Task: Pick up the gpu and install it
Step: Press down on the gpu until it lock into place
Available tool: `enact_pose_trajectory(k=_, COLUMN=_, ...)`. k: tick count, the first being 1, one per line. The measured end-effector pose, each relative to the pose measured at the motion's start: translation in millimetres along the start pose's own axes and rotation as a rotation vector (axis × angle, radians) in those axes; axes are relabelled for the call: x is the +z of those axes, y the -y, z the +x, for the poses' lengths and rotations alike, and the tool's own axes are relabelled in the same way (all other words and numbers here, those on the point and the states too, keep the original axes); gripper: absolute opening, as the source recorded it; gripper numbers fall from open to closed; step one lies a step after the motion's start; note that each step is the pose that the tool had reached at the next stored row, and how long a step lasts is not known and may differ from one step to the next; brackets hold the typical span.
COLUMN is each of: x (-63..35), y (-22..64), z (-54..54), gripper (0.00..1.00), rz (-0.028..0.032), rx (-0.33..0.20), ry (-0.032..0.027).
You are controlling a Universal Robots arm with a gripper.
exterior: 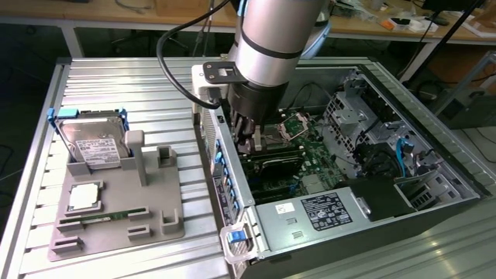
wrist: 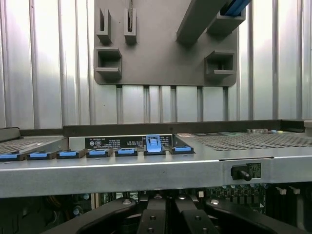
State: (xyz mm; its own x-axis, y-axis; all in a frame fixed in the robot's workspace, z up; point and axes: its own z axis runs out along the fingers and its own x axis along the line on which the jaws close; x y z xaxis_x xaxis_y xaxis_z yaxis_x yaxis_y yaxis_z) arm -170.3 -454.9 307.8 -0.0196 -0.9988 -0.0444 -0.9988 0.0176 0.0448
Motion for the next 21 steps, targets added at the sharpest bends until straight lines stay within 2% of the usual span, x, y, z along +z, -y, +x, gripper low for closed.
enact_pose_trajectory(k=21, x=-3.8, y=0.3, z=1.2, gripper=0.11, rz=0.0001, rx=0.000, ry=0.0002)
